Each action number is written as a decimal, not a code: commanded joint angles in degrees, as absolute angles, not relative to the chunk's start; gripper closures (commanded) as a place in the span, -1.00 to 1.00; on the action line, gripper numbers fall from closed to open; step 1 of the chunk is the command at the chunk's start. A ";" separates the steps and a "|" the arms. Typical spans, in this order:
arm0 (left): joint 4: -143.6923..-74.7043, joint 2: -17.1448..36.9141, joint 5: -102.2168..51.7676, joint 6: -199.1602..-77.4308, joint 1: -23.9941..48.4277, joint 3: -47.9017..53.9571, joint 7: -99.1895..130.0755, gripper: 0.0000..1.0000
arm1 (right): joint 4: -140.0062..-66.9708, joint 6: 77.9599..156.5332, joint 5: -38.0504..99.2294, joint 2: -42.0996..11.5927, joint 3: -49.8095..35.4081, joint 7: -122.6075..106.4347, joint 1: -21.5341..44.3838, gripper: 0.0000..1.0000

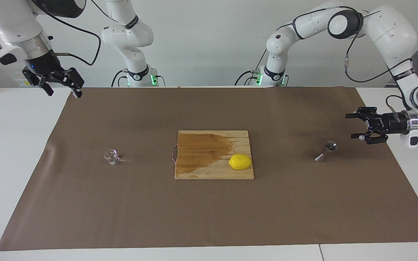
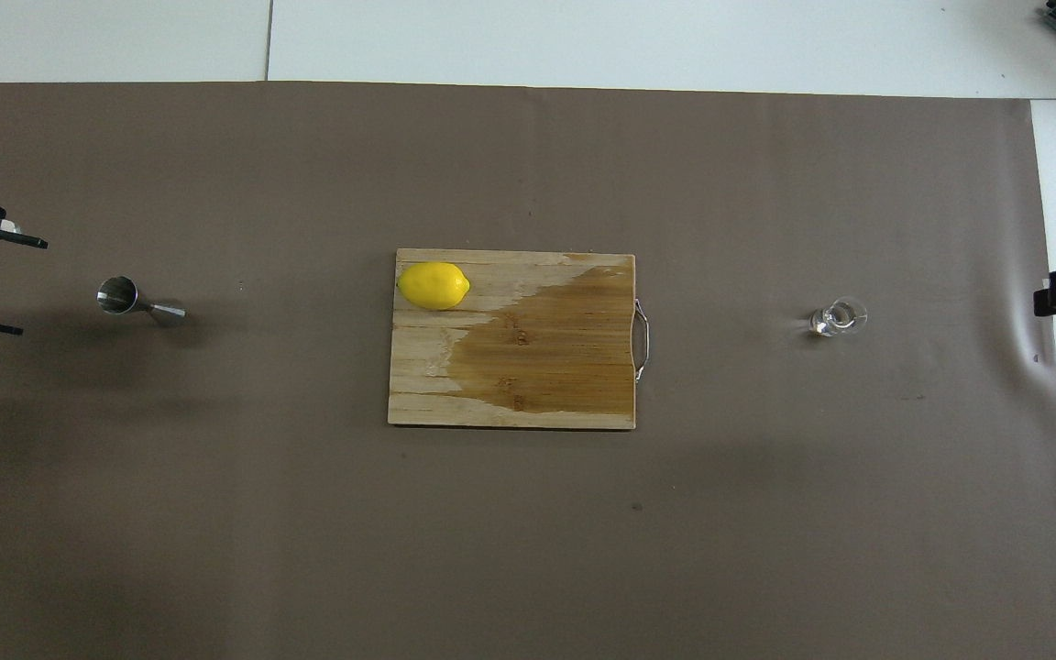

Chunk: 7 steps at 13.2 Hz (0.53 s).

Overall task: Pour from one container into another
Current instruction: 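Open the left gripper and move it toward the small metal cup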

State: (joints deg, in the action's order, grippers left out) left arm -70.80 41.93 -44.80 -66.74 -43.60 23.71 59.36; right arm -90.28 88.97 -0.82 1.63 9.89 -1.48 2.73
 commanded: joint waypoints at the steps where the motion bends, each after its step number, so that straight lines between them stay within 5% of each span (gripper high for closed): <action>1: -69.52 45.69 -47.46 -65.48 -45.43 24.87 60.47 -1.00 | -91.23 89.74 -0.97 2.29 9.23 -2.72 2.02 -1.00; 7: -70.74 49.39 -50.53 -65.65 -45.79 24.70 59.59 -1.00 | -92.28 92.46 -0.53 1.94 9.23 -5.19 2.02 -1.00</action>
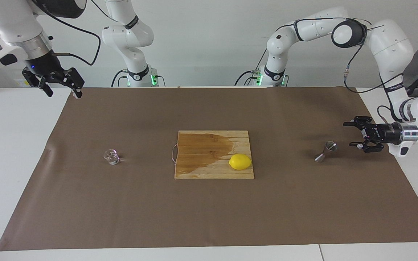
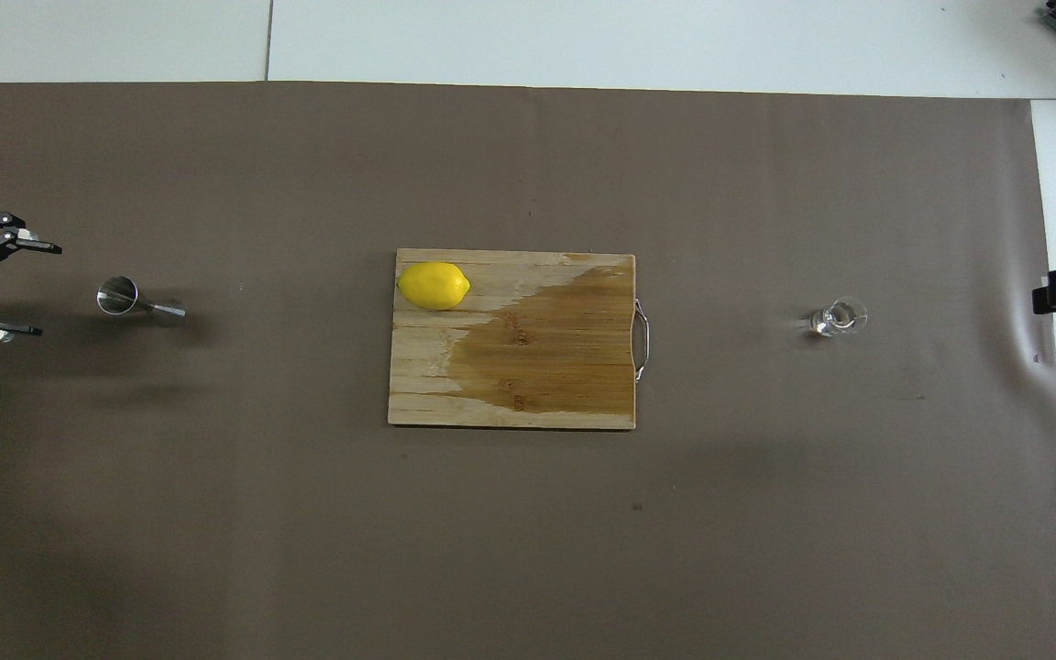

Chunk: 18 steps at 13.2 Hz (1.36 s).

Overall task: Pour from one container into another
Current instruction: 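Open the left gripper and move it toward the small metal cup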

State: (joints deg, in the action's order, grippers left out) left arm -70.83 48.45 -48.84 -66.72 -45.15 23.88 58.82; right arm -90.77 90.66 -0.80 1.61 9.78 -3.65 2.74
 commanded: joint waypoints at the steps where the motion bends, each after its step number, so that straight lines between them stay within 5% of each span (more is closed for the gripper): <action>1: -71.10 49.48 -50.89 -65.65 -45.79 24.52 59.59 -1.00 | -92.37 92.72 -0.53 1.85 9.23 -5.19 2.02 -1.00; 18: -76.11 51.86 -50.19 -74.18 -45.70 24.35 55.28 -1.00 | -91.93 90.27 -0.79 2.02 8.88 3.38 2.46 -1.00</action>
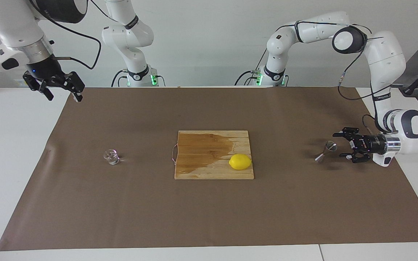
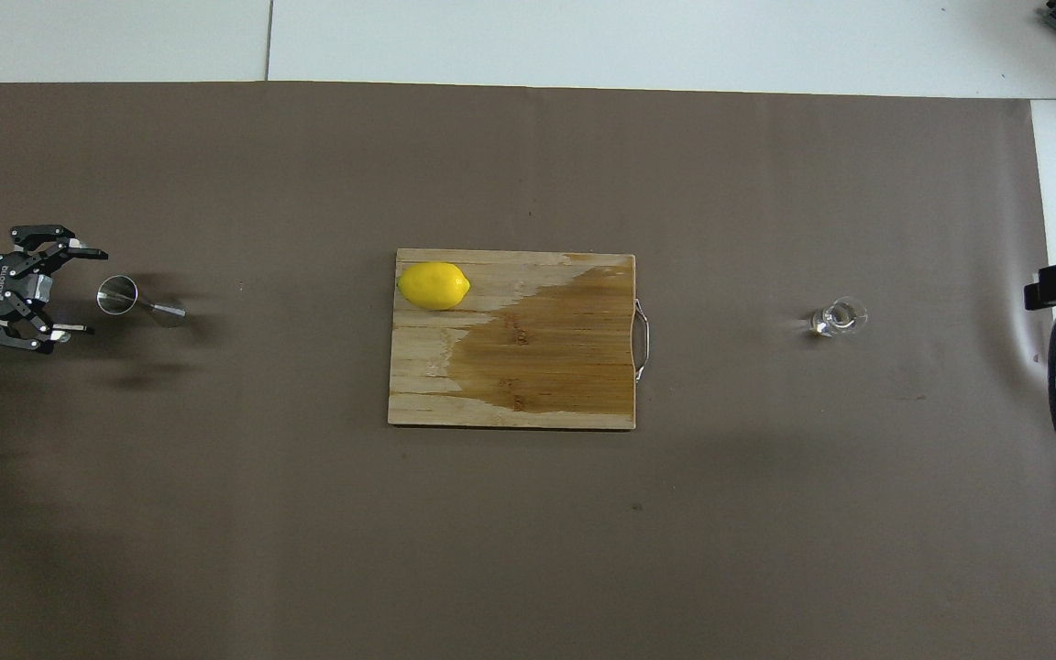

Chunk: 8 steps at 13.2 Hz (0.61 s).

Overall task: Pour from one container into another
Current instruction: 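Open the left gripper and move it toward the small metal cup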

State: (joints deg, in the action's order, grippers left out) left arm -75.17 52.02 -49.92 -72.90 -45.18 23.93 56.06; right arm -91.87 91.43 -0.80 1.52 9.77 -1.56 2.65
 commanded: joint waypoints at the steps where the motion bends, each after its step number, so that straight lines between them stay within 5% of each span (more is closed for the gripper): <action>1: -76.11 51.86 -50.10 -74.53 -45.70 24.26 55.02 -1.00 | -91.93 89.74 -0.88 2.11 8.70 4.91 2.46 -1.00; 8: -78.84 51.33 -46.41 -78.75 -45.53 24.26 50.71 -1.00 | -91.93 89.74 -0.70 2.11 8.79 4.83 1.76 -1.00</action>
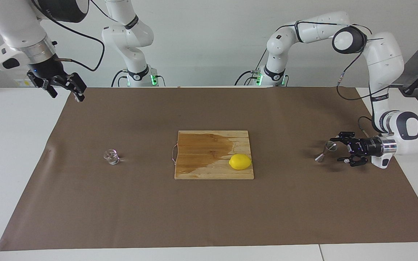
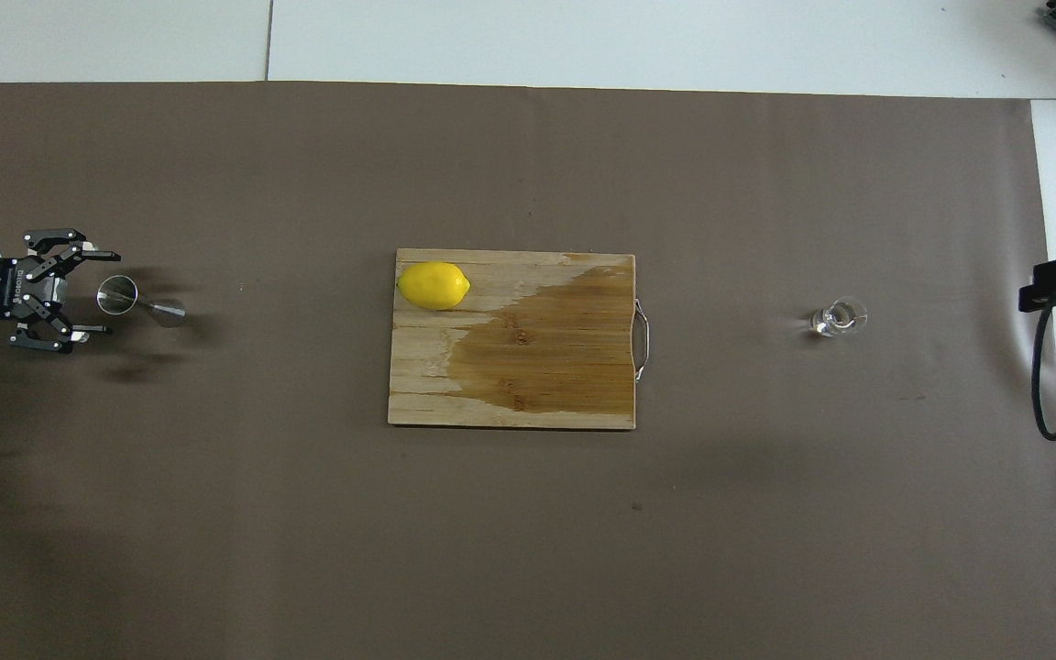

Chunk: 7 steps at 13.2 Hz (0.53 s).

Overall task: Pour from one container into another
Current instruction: 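Close the left gripper around the small metal cup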

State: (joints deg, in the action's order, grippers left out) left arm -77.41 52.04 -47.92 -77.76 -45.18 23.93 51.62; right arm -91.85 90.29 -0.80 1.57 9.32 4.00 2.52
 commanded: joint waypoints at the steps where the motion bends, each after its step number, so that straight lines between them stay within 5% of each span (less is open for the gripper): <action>1: -79.01 51.24 -46.32 -78.75 -45.53 24.26 50.71 -1.00 | -91.93 89.74 -0.62 2.11 8.79 4.92 1.76 -1.00; 7: -81.83 50.45 -46.41 -78.23 -45.53 24.35 50.45 -1.00 | -91.85 89.74 -0.62 2.11 8.79 4.83 1.85 -1.00</action>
State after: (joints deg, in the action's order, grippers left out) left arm -79.58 52.02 -47.25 -77.76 -45.17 24.12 51.47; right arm -91.81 90.29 -0.80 1.59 9.32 4.02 2.52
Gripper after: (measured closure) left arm 0.000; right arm 0.000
